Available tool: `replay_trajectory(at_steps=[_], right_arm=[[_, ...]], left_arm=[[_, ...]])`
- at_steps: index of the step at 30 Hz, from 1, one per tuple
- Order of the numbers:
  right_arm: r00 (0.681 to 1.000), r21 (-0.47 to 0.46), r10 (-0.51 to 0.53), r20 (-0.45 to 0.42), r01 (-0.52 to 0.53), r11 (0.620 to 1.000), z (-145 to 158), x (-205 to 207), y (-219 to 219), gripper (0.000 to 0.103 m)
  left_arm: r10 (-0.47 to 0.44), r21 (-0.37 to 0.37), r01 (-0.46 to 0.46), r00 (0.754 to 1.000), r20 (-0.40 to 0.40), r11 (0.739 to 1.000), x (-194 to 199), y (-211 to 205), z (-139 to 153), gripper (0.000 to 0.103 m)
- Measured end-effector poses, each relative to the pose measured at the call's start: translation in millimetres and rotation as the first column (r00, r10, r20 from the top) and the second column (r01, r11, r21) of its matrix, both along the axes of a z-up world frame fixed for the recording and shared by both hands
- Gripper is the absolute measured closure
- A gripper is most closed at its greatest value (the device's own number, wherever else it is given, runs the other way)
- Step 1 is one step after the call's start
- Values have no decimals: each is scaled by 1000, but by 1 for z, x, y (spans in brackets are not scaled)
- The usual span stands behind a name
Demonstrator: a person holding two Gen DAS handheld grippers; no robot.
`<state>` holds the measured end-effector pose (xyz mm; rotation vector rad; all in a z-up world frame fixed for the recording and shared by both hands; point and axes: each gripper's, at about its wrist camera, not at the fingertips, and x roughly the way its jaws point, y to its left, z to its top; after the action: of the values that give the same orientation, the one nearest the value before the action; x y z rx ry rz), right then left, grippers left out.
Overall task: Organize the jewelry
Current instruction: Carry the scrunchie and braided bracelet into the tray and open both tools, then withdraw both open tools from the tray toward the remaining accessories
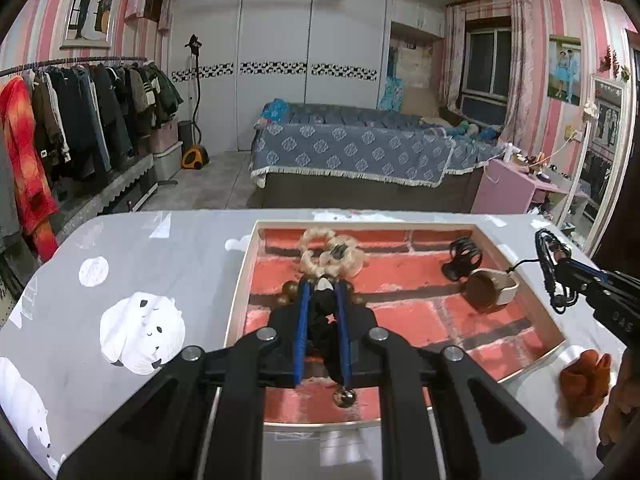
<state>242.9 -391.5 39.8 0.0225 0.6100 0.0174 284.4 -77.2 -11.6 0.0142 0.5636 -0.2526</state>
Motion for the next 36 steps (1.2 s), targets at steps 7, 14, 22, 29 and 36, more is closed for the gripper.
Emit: replay_trajectory(at_steps=[7,14,22,29,36], right_arm=[[998,3,6,-60,-5,1000,-18,9,0,90],[989,-9,-5,-148,4,1000,-40,18,0,88],[982,-14,-25,-187,23,1000,-52,21,-7,87],[987,1,-33,-157,34,999,-42,15,-12,53],[996,13,-48,-69,49,999,-12,3,-18,46]], left_arm=[[8,-2,-8,999,-46,1000,11,3,-16,89],[21,18,-19,996,-87,1000,15,2,-30,89],[22,38,-17,992,-125,999,18,0,-43,87],[46,-24,-49,994,-100,999,13,13,-32,52],[55,-24,-57,996,-74,998,5,14,-14,48]])
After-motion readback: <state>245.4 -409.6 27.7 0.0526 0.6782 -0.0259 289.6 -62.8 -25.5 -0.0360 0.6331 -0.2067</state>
